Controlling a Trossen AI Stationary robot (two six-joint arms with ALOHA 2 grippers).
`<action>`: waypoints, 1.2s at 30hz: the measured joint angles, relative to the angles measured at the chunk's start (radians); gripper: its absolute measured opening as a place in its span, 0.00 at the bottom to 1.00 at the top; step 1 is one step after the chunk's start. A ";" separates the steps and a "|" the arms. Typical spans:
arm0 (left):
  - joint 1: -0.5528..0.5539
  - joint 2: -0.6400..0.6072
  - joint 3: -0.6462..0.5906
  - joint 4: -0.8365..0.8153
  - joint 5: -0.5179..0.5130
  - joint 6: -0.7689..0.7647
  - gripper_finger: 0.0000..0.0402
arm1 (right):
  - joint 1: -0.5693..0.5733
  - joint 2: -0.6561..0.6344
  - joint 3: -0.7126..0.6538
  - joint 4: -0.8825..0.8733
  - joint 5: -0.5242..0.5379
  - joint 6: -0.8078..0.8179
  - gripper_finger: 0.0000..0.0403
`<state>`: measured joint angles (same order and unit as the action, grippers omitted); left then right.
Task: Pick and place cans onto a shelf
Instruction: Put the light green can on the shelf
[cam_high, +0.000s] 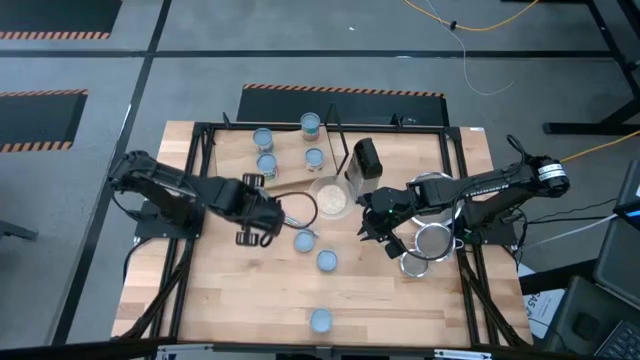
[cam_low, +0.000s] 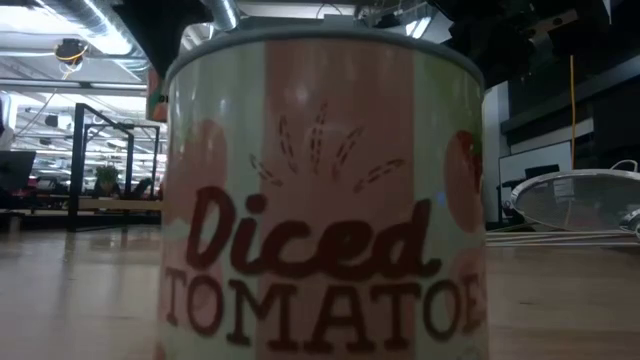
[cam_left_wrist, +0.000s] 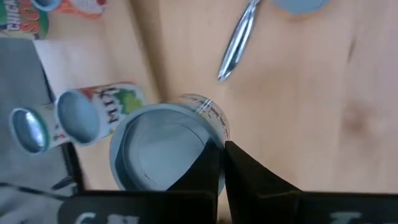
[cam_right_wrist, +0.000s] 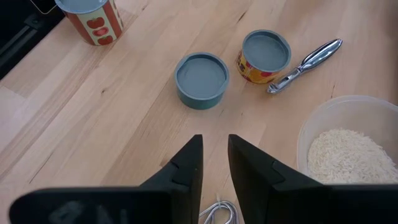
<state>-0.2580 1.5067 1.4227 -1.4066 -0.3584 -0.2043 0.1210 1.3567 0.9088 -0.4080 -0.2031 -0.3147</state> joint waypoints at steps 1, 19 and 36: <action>0.015 -0.004 0.000 -0.010 0.001 0.021 0.01 | 0.000 0.000 0.000 0.000 0.000 0.000 0.20; 0.297 -0.207 -0.070 -0.010 -0.096 0.301 0.01 | 0.000 0.001 0.000 0.019 0.000 0.001 0.20; 0.725 -0.298 -0.382 0.335 0.066 0.790 0.01 | 0.000 0.001 0.000 0.024 0.000 0.000 0.20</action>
<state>0.4669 1.2087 1.0411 -1.0720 -0.2922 0.5858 0.1207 1.3575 0.9092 -0.3843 -0.2031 -0.3145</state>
